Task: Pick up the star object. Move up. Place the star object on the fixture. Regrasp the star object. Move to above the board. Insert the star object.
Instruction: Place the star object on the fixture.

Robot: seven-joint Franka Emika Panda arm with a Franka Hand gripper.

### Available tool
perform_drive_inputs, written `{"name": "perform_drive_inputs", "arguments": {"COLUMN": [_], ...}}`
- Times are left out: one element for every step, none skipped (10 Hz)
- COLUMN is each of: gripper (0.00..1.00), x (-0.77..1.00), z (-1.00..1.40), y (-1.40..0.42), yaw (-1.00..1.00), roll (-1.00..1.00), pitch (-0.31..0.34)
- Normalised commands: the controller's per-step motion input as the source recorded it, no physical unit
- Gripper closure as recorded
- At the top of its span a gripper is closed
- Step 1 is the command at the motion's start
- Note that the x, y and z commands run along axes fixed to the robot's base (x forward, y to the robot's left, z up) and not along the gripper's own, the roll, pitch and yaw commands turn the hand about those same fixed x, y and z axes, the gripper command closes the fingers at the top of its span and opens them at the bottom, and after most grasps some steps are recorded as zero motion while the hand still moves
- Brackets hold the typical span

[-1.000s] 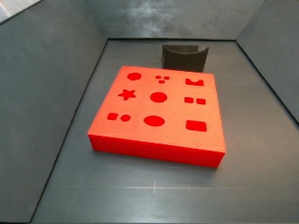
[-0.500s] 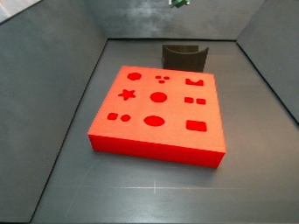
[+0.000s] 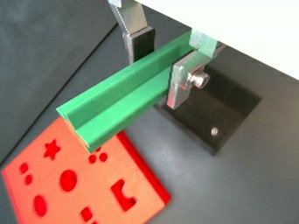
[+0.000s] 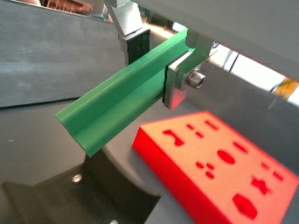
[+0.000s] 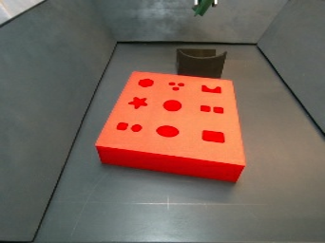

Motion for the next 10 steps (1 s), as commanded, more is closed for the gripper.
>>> {"name": "perform_drive_inputs", "arguments": {"gripper": [1.00,1.00,1.00,1.00,1.00,1.00,1.00,1.00,1.00,1.00], "x": [0.07,0.05,0.12,0.13,0.14,0.15,0.16,0.16,0.17,0.18], "z": [-0.01,0.00,-1.00,-1.00,-1.00,-1.00,-1.00,-1.00,-1.00,-1.00], "y": [0.05,0.03,0.13,0.14,0.14,0.13,0.14,0.14,0.14,0.13], "yaw": [-0.09,-0.09,-0.01,-0.02,-0.07,-0.09,-0.13,-0.15,-0.17,-0.18], "roll": [-0.35,-0.23,-1.00,-1.00,-0.99,-0.84,-0.62,-0.51,-0.30,-0.24], "pitch": [0.076,0.052,0.148,0.144,0.189,0.195,0.168,0.147,0.110,0.089]}}
